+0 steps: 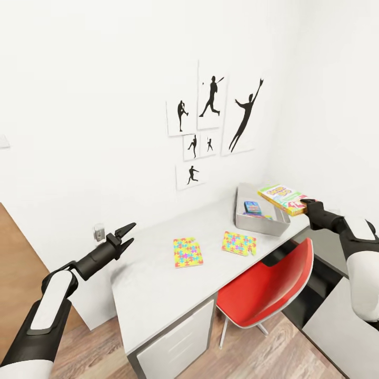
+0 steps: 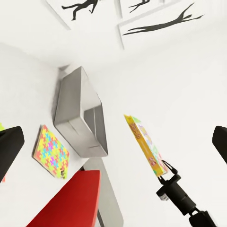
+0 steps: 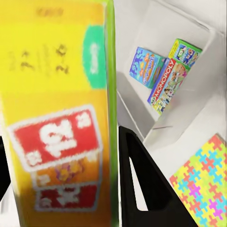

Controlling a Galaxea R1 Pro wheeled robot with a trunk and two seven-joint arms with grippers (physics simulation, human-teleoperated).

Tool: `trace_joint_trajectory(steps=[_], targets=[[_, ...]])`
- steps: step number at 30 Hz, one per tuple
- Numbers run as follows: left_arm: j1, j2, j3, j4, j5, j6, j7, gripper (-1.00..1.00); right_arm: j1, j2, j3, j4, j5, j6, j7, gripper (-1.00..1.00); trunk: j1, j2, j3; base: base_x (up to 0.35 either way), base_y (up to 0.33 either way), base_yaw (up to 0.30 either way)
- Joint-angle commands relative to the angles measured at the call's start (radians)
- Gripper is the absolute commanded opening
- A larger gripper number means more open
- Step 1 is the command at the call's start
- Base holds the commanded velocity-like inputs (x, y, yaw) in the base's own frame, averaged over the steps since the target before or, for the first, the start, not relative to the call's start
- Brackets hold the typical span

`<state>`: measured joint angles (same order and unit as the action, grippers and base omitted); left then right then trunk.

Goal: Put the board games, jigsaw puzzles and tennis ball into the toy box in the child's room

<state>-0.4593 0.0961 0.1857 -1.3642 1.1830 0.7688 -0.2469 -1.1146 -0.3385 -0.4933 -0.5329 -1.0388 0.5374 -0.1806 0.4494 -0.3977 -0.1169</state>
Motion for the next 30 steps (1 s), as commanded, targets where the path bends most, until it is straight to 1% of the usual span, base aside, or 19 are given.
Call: trace_joint_trajectory(steps=[1, 7, 11, 17, 30], targets=[[-0.001, 0.0, 0.002, 0.0, 0.0, 0.006, -0.002, 1.0, -0.001, 0.001, -0.005, 0.0, -0.015, 0.002, -0.013, -1.0, 0.001, -0.002, -0.002, 0.0, 0.004, 0.0], [-0.001, 0.0, 0.001, -0.002, -0.001, 0.006, 0.0, 1.0, 0.002, 0.008, -0.007, 0.006, -0.019, 0.001, -0.015, -1.0, 0.001, -0.002, -0.002, 0.016, 0.002, 0.0], [-0.001, 0.0, 0.001, -0.002, -0.002, 0.006, -0.001, 1.0, 0.004, 0.01, -0.008, 0.007, -0.02, 0.003, -0.014, -1.0, 0.001, -0.002, -0.002, 0.128, 0.001, 0.0], [0.0, 0.0, 0.001, -0.002, -0.005, 0.006, -0.001, 1.0, 0.006, 0.012, -0.008, 0.006, -0.021, 0.004, -0.012, -1.0, 0.001, -0.002, -0.002, 0.251, 0.0, 0.0], [0.0, -0.001, 0.001, -0.002, -0.011, 0.006, 0.001, 1.0, 0.007, 0.01, -0.011, 0.007, -0.022, 0.0, -0.013, -1.0, 0.001, -0.002, -0.002, 0.302, 0.0, 0.0]])
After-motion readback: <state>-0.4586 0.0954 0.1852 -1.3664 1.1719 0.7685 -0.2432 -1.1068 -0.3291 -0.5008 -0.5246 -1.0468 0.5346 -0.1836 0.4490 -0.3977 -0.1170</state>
